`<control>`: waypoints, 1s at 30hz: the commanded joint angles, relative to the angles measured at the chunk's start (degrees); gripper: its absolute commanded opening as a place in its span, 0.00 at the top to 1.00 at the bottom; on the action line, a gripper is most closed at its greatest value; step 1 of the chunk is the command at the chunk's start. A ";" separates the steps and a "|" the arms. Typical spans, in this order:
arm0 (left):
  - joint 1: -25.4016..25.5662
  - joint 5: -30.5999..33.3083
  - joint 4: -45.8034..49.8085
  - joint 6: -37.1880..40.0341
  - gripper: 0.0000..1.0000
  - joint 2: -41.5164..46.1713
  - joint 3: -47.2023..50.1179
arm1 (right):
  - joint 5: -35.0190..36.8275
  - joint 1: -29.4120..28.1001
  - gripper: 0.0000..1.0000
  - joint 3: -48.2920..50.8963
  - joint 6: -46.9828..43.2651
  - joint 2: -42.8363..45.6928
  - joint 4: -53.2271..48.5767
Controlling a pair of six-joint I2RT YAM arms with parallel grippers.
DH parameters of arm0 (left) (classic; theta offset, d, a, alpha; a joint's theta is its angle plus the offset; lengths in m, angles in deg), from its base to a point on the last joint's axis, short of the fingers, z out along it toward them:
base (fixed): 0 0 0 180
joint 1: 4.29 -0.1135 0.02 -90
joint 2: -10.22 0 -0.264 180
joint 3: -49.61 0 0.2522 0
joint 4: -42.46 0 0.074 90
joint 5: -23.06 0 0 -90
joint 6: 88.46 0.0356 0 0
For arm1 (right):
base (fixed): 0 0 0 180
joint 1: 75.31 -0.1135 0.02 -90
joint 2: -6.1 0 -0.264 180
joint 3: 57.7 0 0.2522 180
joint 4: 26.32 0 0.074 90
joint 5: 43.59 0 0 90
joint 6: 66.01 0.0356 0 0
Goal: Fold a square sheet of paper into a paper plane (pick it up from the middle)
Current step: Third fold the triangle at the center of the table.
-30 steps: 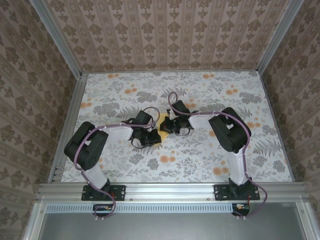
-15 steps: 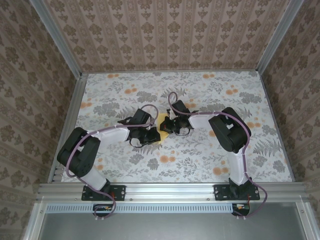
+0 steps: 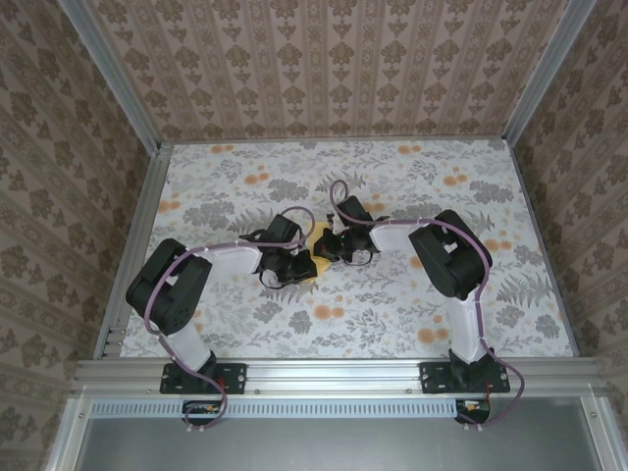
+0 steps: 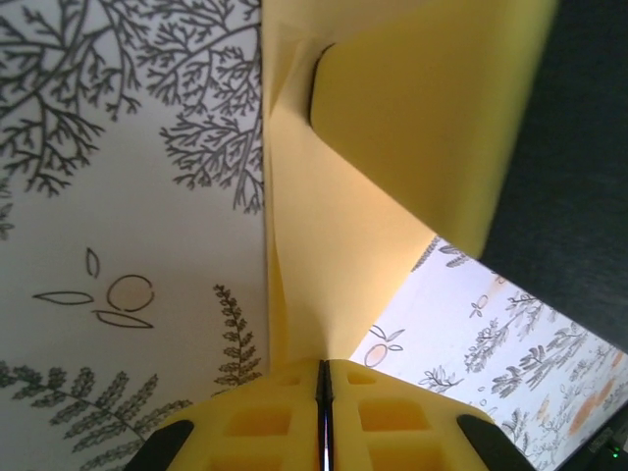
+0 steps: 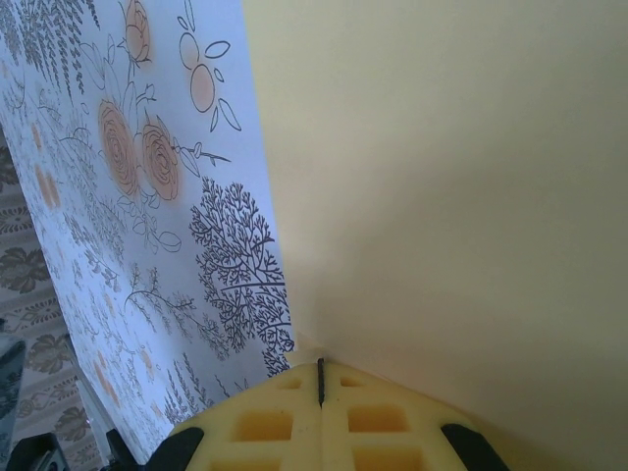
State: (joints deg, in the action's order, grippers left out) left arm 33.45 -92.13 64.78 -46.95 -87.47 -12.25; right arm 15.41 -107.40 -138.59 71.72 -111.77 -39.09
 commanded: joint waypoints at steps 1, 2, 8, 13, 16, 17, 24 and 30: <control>-0.47 1.17 1.32 -0.97 0.90 -1.22 -0.47 | 2.79 0.02 0.96 0.29 -0.10 -2.65 -4.21; -0.47 1.28 1.46 -0.95 0.90 -1.42 -0.42 | 2.65 0.02 0.96 0.29 -0.10 -2.42 -4.23; -0.47 2.38 2.63 -0.99 0.91 -2.07 0.61 | 0.83 1.09 0.95 1.28 0.31 1.04 -2.04; -0.47 2.84 2.95 -1.26 0.91 -2.15 1.42 | 0.67 1.86 0.92 3.73 -1.49 8.50 -1.84; -0.47 2.91 2.91 -1.34 0.91 -2.41 1.38 | 0.82 1.66 0.90 7.15 -1.58 11.49 -1.69; -0.54 2.88 2.96 -1.43 0.92 -2.51 1.39 | 0.81 1.48 0.89 8.36 -1.50 12.18 -1.40; -0.38 2.95 2.69 -1.59 0.92 -2.59 1.53 | 1.64 -1.18 0.94 11.35 -0.28 12.51 -2.01; -0.38 2.78 2.65 -1.56 0.93 -2.82 1.44 | 0.34 -2.34 0.96 9.93 0.17 9.57 -1.02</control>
State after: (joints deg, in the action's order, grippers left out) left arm 33.19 -91.98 64.74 -47.80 -88.19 -12.18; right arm 16.00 -109.42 -127.81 71.06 -100.40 -40.03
